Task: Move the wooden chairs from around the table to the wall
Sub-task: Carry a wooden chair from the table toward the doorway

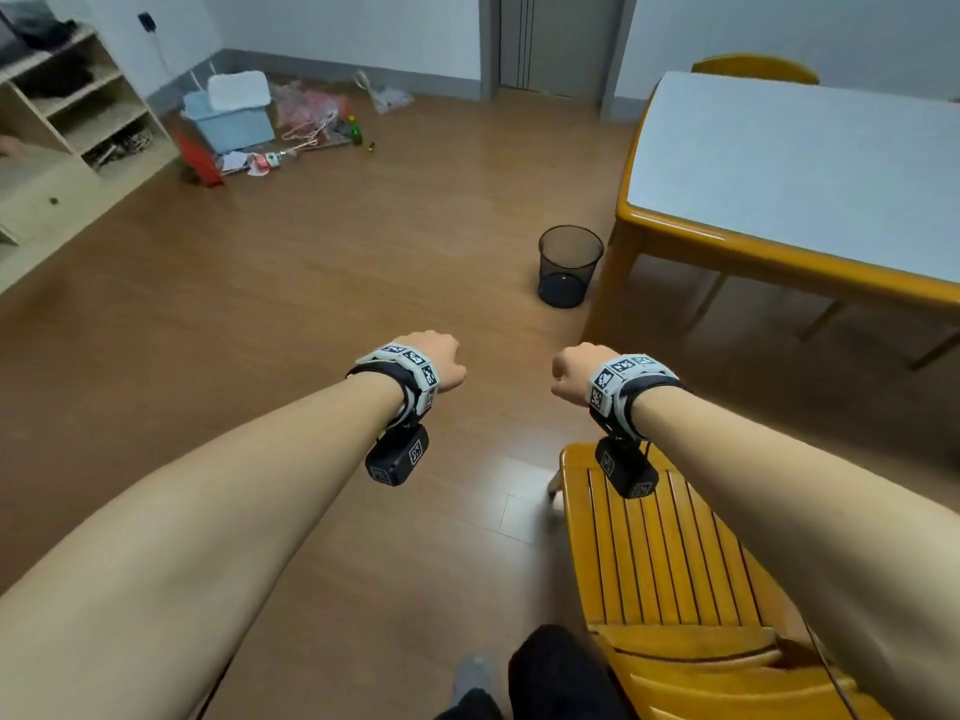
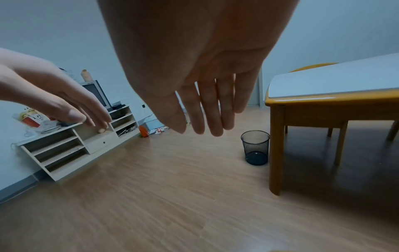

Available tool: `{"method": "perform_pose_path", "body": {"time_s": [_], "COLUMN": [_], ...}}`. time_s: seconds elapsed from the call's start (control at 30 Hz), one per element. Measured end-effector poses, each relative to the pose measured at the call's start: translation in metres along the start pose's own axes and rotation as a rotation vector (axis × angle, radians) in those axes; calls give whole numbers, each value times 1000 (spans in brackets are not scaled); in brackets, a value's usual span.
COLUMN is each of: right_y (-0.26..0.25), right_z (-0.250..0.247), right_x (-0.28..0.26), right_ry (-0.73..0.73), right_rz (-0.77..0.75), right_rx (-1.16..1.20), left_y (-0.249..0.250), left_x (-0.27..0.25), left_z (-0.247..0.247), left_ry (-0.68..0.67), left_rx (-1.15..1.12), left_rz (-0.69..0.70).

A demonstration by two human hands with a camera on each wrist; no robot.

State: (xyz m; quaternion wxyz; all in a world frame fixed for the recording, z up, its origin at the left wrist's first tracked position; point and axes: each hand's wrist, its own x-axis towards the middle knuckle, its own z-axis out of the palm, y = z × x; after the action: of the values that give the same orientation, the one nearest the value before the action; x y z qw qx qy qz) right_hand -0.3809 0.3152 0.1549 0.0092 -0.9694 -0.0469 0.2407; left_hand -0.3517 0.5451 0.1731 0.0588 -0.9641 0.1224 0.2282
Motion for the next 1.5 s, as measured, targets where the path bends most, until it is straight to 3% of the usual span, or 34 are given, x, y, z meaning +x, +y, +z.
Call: {"method": "perform_pose_path", "body": {"time_s": [0.2, 0.4, 0.8, 1.07, 1.27, 1.5], "right_y": [15, 48, 103, 151, 207, 308], "right_z": [-69, -145, -332, -429, -521, -600], "right_x": [107, 258, 504, 710, 838, 959], "right_ry": [-8, 15, 28, 30, 67, 73], "right_rz": [32, 45, 79, 145, 269, 396], "right_rx": [-1, 30, 13, 19, 96, 176], "left_y": [-33, -64, -117, -149, -150, -103], "left_x": [114, 250, 504, 737, 907, 1081], "left_z": [-58, -133, -317, -419, -526, -627], "left_ry": [6, 32, 91, 127, 201, 183], "left_rx": [7, 43, 55, 78, 132, 198], "left_rz": [37, 12, 28, 107, 289, 386]}}
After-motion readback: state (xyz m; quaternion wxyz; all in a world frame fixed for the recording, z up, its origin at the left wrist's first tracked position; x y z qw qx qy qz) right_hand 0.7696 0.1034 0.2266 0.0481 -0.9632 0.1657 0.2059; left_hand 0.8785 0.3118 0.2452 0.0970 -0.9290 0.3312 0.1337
